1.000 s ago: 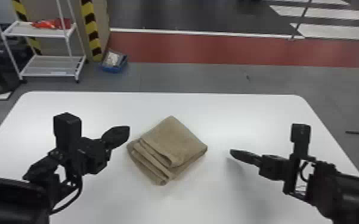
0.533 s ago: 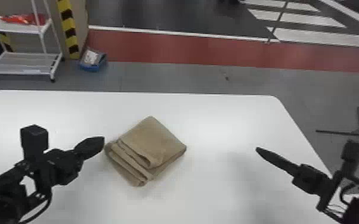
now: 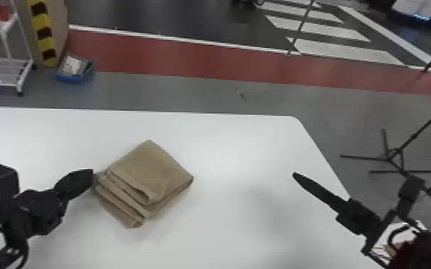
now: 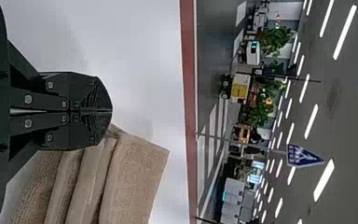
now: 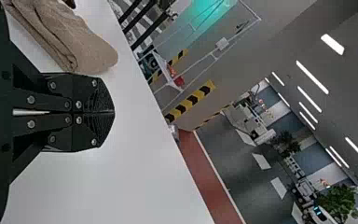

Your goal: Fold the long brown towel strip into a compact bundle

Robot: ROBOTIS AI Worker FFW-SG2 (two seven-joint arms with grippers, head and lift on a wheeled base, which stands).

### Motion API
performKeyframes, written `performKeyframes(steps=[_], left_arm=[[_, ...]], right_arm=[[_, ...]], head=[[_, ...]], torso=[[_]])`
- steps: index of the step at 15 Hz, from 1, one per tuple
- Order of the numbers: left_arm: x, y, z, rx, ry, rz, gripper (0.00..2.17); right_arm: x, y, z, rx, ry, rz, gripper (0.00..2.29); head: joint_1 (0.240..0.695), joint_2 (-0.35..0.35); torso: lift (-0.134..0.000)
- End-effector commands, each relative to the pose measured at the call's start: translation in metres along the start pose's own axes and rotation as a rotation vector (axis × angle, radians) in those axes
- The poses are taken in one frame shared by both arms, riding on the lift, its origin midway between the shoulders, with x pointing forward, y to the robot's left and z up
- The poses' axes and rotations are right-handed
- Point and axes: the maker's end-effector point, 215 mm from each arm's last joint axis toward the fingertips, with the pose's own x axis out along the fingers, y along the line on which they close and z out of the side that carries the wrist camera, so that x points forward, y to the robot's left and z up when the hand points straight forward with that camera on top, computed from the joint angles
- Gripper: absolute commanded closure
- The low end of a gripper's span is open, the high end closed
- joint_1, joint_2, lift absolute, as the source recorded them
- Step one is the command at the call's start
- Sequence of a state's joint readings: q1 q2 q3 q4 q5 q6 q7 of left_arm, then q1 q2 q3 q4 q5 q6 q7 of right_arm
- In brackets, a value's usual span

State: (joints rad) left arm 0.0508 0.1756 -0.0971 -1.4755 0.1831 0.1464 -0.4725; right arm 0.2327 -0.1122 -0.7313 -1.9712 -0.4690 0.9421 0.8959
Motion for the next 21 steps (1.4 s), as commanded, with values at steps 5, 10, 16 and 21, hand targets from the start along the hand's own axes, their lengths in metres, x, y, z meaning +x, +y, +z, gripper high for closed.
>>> performKeyframes(steps=[5, 10, 16, 21], left_arm=[[-0.004, -0.033, -0.036, -0.036, 0.071, -0.052, 2.0], [-0.019, -0.108, -0.037, -0.078, 0.089, -0.169, 2.0], [-0.029, -0.181, -0.051, -0.102, 0.14, -0.292, 2.0], [-0.038, -0.15, -0.015, -0.077, 0.057, -0.22, 2.0]], right_arm=[[0.0, -0.001, 0.002, -0.009, -0.006, 0.0, 2.11], [0.007, -0.007, 0.001, 0.011, -0.007, 0.001, 2.11], [0.007, -0.015, 0.001, 0.014, -0.022, -0.002, 2.11], [0.014, -0.006, -0.003, 0.014, -0.018, 0.022, 2.11]], head=[[0.695, -0.288], [0.695, -0.35], [0.695, -0.35], [0.695, -0.35]], torso=[[-0.107], [-0.107], [-0.107], [-0.107]])
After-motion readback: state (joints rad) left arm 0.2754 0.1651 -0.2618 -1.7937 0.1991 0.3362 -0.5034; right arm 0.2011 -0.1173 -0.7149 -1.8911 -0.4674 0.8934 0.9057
